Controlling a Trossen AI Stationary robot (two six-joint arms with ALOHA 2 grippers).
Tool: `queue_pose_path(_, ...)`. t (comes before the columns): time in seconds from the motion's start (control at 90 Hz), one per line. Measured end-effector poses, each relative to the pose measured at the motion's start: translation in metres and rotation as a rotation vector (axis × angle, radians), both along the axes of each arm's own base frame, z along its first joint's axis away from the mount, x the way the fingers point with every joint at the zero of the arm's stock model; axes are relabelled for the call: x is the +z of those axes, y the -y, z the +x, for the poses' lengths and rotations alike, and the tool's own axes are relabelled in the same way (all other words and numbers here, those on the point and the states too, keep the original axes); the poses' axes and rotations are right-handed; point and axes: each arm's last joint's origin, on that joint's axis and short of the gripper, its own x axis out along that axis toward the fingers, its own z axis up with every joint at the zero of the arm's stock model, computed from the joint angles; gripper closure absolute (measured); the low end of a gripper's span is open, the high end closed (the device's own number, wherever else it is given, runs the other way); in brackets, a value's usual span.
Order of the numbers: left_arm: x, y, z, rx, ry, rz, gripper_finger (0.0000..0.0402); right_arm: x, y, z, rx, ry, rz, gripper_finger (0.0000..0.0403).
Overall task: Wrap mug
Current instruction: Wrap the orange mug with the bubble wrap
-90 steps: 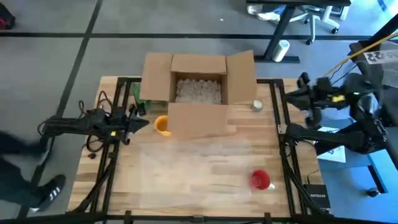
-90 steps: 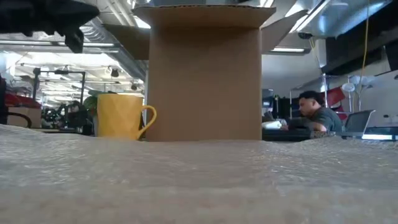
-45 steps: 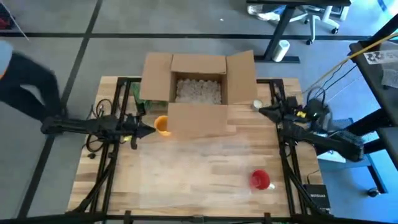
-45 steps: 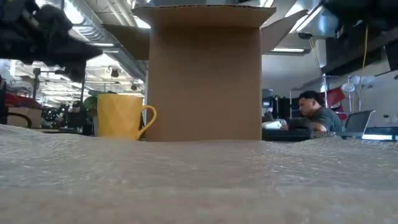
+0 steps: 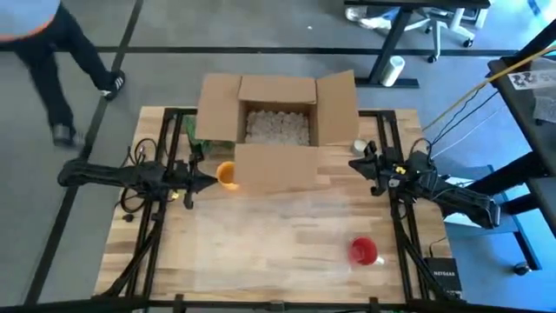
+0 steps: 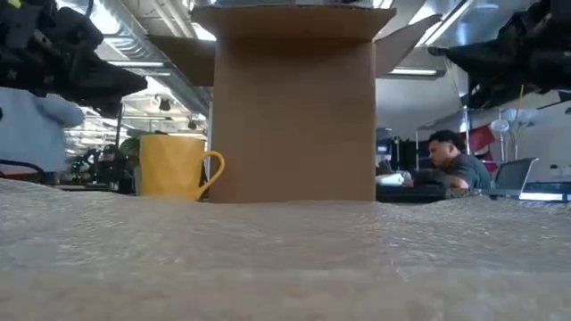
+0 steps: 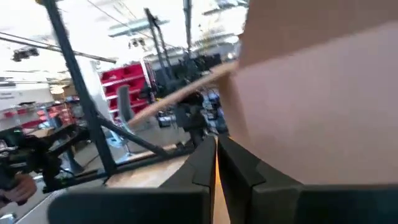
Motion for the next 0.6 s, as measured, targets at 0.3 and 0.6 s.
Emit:
queue_pose_path(0.3, 0.000, 0.000, 0.000, 0.002, 0.004, -0.082, 0.0402, -0.010, 0.003, 0.001, -0.080, -0.091, 0.077, 0.0400)
queue_pose_path(0.6, 0.000, 0.000, 0.000, 0.002, 0.003, -0.083, 0.0402, -0.015, 0.003, 0.001, -0.082, -0.135, 0.093, 0.0400)
